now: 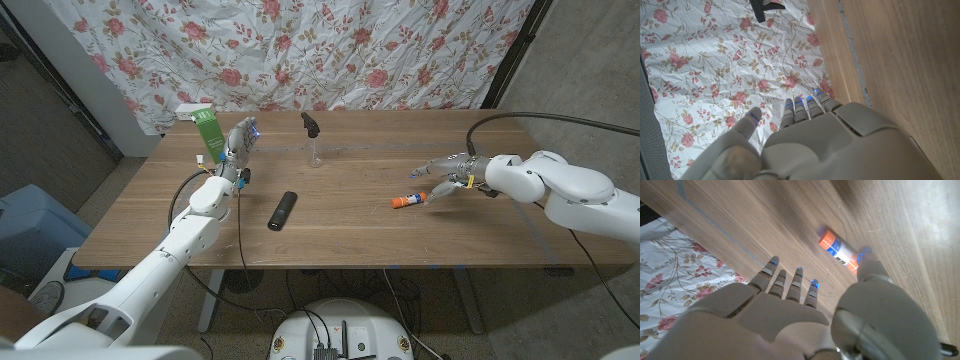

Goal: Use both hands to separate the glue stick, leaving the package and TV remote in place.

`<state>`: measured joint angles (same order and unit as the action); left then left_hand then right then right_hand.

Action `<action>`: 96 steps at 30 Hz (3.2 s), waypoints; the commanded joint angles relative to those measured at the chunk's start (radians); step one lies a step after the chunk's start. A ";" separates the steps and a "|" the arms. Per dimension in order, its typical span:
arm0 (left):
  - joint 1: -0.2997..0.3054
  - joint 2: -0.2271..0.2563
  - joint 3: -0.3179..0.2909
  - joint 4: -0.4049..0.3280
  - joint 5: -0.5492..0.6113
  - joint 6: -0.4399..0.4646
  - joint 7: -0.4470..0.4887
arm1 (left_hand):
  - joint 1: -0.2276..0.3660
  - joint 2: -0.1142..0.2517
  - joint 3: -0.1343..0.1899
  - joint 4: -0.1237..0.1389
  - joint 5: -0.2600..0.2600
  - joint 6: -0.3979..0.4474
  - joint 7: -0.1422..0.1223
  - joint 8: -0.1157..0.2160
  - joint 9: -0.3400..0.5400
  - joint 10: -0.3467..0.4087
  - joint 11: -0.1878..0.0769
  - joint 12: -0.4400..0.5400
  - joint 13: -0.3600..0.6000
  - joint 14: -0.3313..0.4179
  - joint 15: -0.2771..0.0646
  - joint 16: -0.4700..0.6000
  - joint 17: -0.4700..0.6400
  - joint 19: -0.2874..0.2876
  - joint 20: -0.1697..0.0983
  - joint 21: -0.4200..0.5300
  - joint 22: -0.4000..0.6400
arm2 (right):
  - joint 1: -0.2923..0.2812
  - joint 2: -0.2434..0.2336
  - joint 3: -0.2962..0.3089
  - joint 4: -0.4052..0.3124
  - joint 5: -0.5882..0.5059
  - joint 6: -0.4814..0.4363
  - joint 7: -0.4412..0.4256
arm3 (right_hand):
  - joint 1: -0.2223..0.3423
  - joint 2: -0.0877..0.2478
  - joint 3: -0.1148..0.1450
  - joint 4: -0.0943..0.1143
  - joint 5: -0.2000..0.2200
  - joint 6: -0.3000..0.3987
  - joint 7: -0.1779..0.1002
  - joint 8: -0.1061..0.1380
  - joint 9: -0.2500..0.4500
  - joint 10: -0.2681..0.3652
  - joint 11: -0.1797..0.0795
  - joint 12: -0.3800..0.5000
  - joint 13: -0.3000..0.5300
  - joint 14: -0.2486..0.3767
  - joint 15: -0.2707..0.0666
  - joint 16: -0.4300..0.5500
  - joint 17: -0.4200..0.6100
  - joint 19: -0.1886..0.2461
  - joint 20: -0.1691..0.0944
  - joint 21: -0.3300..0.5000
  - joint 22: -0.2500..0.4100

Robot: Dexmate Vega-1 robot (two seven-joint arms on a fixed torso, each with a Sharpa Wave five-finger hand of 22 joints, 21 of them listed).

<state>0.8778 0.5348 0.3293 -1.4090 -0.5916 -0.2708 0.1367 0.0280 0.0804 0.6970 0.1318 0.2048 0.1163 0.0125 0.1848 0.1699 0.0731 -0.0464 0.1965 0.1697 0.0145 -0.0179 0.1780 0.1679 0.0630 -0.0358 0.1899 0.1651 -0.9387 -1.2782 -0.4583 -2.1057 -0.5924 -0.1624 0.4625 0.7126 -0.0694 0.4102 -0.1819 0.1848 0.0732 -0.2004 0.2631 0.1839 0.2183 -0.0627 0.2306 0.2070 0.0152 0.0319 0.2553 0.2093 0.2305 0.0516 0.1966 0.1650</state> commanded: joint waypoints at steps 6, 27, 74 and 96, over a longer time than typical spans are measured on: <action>0.008 0.005 -0.003 -0.014 -0.002 0.019 0.012 | -0.007 0.074 0.010 -0.003 -0.002 0.012 0.002 0.000 0.003 0.013 0.000 -0.002 0.003 0.010 -0.002 -0.001 0.000 0.014 -0.025 0.002 0.004 | 0.041 0.077 -0.058 0.060 -0.064 0.029 0.023 | 0.030 -0.003 0.011 0.006 -0.004 0.046 -0.008 0.020 0.004 0.037 0.003 0.003 0.003 0.023 -0.007 0.011 0.006 0.018 0.001 0.005 0.004; 0.018 0.004 -0.003 -0.017 -0.004 0.021 0.018 | -0.008 0.075 0.012 -0.002 -0.003 0.013 0.000 -0.001 0.004 0.018 -0.001 -0.003 0.003 0.014 0.001 -0.001 0.001 0.016 -0.023 0.002 0.004 | 0.052 0.119 -0.090 0.099 -0.099 0.033 0.016 | 0.022 0.009 0.006 0.025 -0.004 0.079 -0.016 0.020 0.005 0.144 -0.012 0.024 0.002 0.089 -0.041 0.041 0.019 0.046 -0.008 0.004 0.005; 0.049 0.009 -0.015 -0.049 -0.009 0.033 0.048 | -0.012 0.074 0.015 0.003 -0.004 0.018 0.003 -0.002 0.004 0.021 0.002 -0.005 0.004 0.014 0.010 -0.002 0.001 0.017 -0.022 0.001 0.004 | -0.026 0.168 -0.089 0.150 -0.142 0.008 -0.267 | 0.211 -0.009 -0.004 0.009 0.018 0.488 -0.021 0.146 0.019 0.502 -0.145 0.040 -0.012 0.303 -0.169 0.137 0.021 0.153 -0.053 -0.003 0.003; 0.043 0.008 -0.016 -0.043 -0.009 0.040 0.054 | -0.013 0.074 0.015 0.005 -0.004 0.020 0.002 -0.002 0.003 0.024 -0.001 -0.005 0.004 0.015 0.013 -0.002 0.001 0.019 -0.021 0.001 0.004 | -0.016 0.185 -0.112 0.192 -0.175 0.045 -0.332 | 0.279 0.008 -0.019 0.018 0.019 0.621 -0.023 0.180 0.019 0.608 -0.156 0.023 -0.009 0.352 -0.216 0.173 0.029 0.165 -0.062 -0.005 0.004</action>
<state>0.9260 0.5464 0.3133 -1.4587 -0.6012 -0.2306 0.1883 0.0239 0.0763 0.7080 0.1349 0.2048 0.1288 0.0143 0.1848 0.1699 0.0839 -0.0465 0.1925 0.1697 0.0233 -0.0124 0.1780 0.1680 0.0720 -0.0375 0.1899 0.1651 -0.9593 -1.1012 -0.5611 -1.9304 -0.7532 -0.1266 0.1547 0.9744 -0.0629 0.3932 -0.1656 0.2010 0.6797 -0.2225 0.4373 0.2019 0.8149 -0.2199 0.2583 0.1953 0.3567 -0.0446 0.4218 0.2351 0.3858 -0.0108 0.1918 0.1650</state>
